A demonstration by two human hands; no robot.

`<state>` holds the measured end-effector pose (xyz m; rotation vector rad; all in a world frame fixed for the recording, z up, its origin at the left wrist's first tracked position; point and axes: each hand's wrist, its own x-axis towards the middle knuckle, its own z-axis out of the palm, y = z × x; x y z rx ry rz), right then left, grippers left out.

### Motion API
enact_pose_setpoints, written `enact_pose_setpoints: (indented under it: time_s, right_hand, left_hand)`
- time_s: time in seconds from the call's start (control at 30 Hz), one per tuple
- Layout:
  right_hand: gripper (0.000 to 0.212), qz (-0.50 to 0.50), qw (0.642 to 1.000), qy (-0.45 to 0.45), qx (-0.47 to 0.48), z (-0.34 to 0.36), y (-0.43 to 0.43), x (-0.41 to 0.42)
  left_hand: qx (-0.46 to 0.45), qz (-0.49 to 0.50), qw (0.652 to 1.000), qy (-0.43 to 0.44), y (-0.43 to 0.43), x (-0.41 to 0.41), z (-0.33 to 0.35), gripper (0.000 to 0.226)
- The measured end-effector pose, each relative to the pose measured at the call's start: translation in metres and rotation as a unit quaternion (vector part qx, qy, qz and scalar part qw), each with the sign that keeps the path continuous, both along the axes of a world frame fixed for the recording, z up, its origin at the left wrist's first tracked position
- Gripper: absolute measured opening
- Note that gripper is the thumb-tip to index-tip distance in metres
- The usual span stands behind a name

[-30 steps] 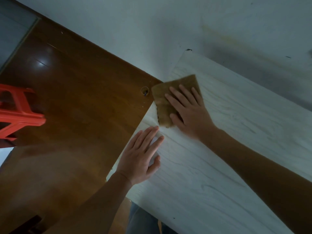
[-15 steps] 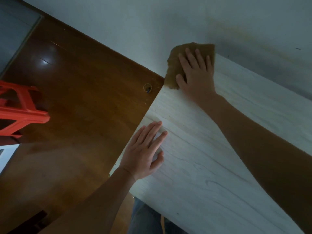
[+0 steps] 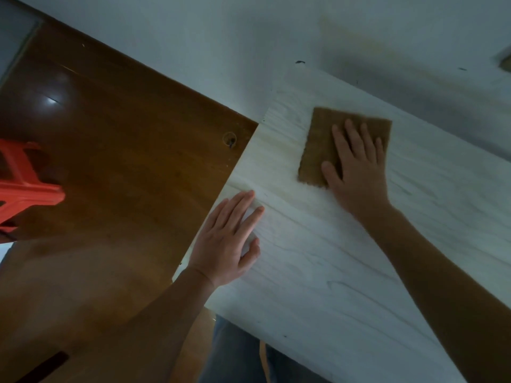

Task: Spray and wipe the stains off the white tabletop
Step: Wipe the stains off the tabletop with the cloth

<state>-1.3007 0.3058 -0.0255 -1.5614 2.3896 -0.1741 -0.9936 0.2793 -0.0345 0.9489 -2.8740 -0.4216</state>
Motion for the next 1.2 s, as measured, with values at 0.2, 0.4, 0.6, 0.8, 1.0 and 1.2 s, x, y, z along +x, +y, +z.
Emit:
enact_pose_setpoints:
  time_s: [0.2, 0.4, 0.6, 0.8, 1.0, 1.2]
  right_hand:
    - [0.072, -0.025, 1.000, 0.001, -0.009, -0.001, -0.101, 0.011]
    - [0.066, 0.083, 0.996, -0.001, -0.033, -0.001, -0.083, 0.058]
    - [0.060, 0.124, 0.990, -0.035, -0.064, -0.004, -0.021, 0.091]
    - [0.062, 0.040, 0.997, -0.039, -0.057, -0.005, 0.002, 0.103]
    - [0.067, -0.002, 1.000, -0.012, -0.008, -0.002, -0.012, 0.109]
    - [0.067, -0.071, 0.997, -0.003, 0.000, -0.002, -0.041, 0.134]
  left_hand:
    - [0.002, -0.001, 1.000, -0.003, 0.000, 0.000, -0.001, 0.059]
    - [-0.002, -0.002, 1.000, -0.004, 0.000, 0.000, 0.001, 0.059]
    - [-0.008, -0.007, 1.000, -0.010, 0.000, 0.000, 0.001, 0.058]
    - [-0.005, -0.011, 1.000, -0.007, 0.000, 0.001, 0.003, 0.060]
    - [0.036, -0.027, 0.999, 0.016, -0.002, 0.008, 0.008, 0.051]
    - [0.048, -0.086, 0.995, 0.000, 0.005, 0.076, 0.020, 0.043]
